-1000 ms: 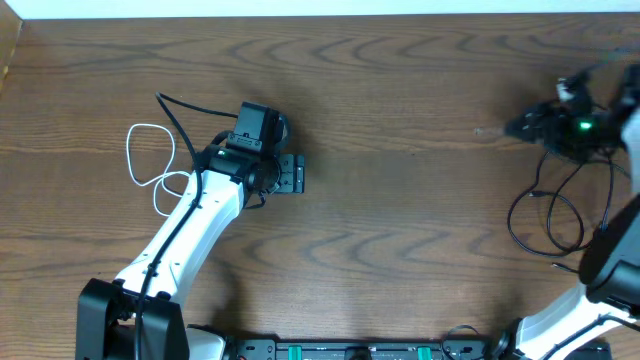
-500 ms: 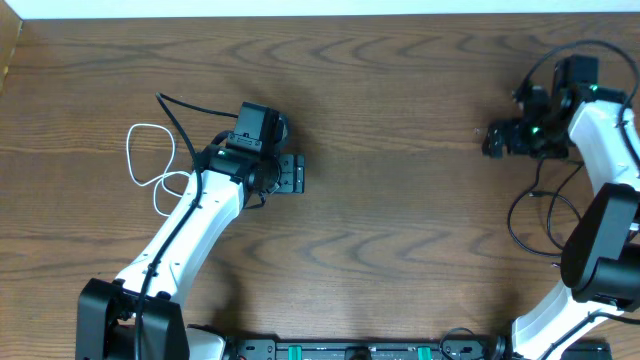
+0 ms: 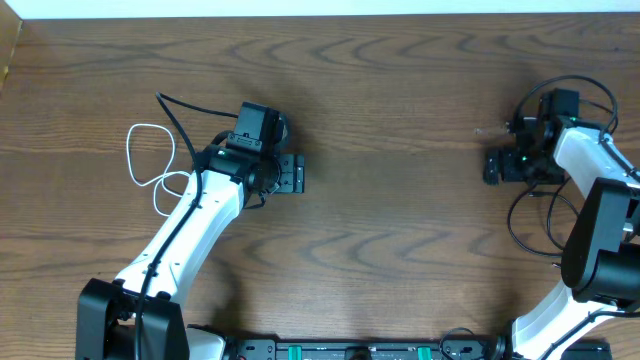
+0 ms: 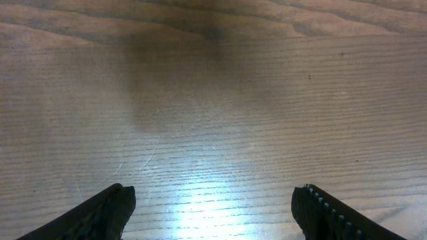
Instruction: Untangle cables
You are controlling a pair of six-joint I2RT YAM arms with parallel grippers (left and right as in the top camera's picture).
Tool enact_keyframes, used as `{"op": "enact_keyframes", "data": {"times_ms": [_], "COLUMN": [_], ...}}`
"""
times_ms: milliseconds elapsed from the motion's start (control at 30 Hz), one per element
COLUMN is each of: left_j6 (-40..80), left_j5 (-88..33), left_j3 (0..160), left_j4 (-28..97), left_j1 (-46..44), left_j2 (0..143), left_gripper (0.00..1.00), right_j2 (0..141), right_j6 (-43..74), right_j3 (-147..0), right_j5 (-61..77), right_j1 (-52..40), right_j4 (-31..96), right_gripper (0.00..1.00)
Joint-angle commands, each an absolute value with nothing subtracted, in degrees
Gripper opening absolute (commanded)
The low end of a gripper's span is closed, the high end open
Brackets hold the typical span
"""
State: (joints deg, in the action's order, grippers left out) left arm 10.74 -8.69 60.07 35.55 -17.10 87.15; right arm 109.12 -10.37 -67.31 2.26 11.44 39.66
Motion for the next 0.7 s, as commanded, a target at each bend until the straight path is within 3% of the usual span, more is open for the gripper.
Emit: {"op": "enact_keyframes", "data": {"times_ms": [0,300,667], "left_j6": [11.3,11.3,11.3], "left_j5": [-8.5,-8.5,-8.5], "left_j3": [59.4,59.4,59.4], "left_j4": [35.5,35.5,35.5], "left_j1": [-17.2,-17.2,-17.2], "left_j2": [87.2,87.2,87.2], "left_gripper": [0.80,0.80,0.80], "right_j2": [109.1,109.4,111.9], "right_j6": [-9.7,-9.9,-9.9], "right_j3": [-65.7,-63.3,-63.3], "right_j5": [0.1,-1.9,-3.5], "right_j1": [11.6,14.9,25.8], "right_j4": [38.3,34.6,27.0], "right_gripper": [0.99,0.99,0.99]}}
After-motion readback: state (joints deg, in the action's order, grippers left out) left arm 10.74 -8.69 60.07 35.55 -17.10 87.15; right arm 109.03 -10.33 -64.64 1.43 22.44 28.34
